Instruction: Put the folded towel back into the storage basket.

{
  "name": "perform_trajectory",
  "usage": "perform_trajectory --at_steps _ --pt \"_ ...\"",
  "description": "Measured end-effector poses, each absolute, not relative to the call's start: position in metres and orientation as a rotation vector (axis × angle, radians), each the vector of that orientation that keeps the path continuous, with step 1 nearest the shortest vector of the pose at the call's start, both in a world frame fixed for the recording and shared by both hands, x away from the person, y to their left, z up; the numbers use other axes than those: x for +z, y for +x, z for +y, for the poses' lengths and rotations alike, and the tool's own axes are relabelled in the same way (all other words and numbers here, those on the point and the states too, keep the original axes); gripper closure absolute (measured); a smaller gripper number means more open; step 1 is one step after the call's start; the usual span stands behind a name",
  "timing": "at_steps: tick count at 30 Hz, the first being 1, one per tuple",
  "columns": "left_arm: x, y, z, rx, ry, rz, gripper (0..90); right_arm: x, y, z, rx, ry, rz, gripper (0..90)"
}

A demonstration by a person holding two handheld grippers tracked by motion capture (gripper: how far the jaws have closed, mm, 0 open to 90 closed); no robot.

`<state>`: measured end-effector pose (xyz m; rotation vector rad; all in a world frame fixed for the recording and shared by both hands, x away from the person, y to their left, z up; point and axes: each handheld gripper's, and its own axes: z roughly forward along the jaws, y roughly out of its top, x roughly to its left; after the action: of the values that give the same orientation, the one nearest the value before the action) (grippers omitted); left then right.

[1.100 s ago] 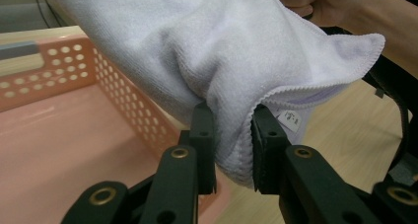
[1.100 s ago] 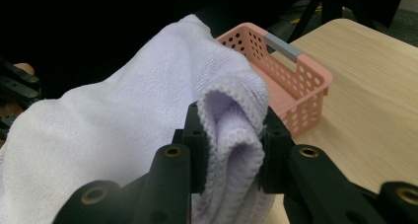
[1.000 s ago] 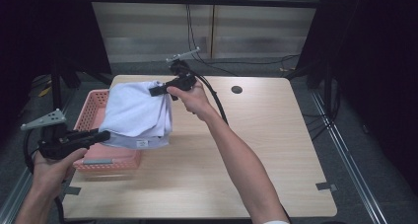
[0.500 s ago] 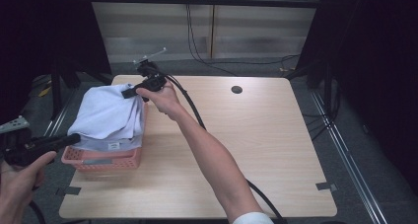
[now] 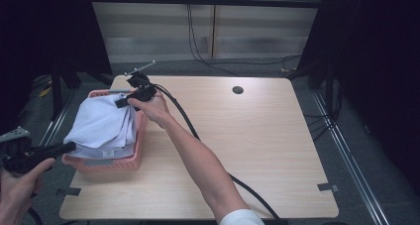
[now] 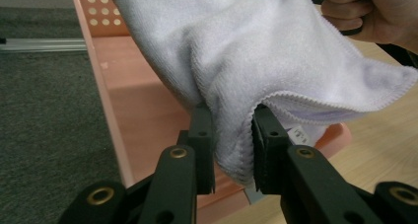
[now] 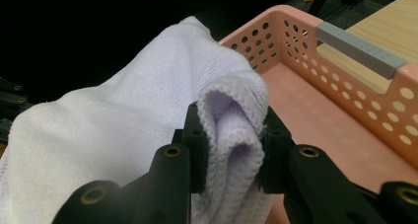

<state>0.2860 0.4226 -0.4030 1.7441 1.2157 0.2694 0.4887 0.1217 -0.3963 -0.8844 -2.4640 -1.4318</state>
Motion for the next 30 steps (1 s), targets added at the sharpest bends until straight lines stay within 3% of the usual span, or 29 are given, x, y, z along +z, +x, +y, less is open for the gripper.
perform_trajectory --at_steps 2,4,6,11,16,23,26,30 --pt "-0.406 0.289 0.417 0.293 1.768 1.257 69.4 -0.401 0.49 0.121 -1.434 -0.916 -2.482 61.5" --pt "-0.406 0.288 0.415 0.306 1.773 1.259 56.0 -0.407 0.492 0.121 -1.419 -0.944 -2.518 45.7" --pt "-0.404 0.285 0.414 0.334 1.788 1.25 46.8 -0.408 0.494 0.116 -1.458 -0.963 -2.502 40.0" --pt "-0.399 0.283 0.402 0.353 1.791 1.234 39.8 -0.404 0.492 0.1 -1.491 -0.966 -2.482 38.6" --pt "-0.394 0.283 0.385 0.352 1.772 1.2 39.2 -0.401 0.485 0.085 -1.508 -0.92 -2.502 38.3" --pt "-0.391 0.279 0.325 0.366 1.864 1.129 39.8 -0.395 0.458 0.025 -1.591 -0.882 -2.538 38.5" --pt "-0.39 0.278 0.3 0.376 1.861 1.093 42.5 -0.395 0.449 -0.002 -1.618 -0.912 -2.531 38.6" --pt "-0.395 0.273 0.269 0.355 1.847 1.058 39.7 -0.398 0.438 -0.032 -1.661 -0.944 -2.513 38.8"
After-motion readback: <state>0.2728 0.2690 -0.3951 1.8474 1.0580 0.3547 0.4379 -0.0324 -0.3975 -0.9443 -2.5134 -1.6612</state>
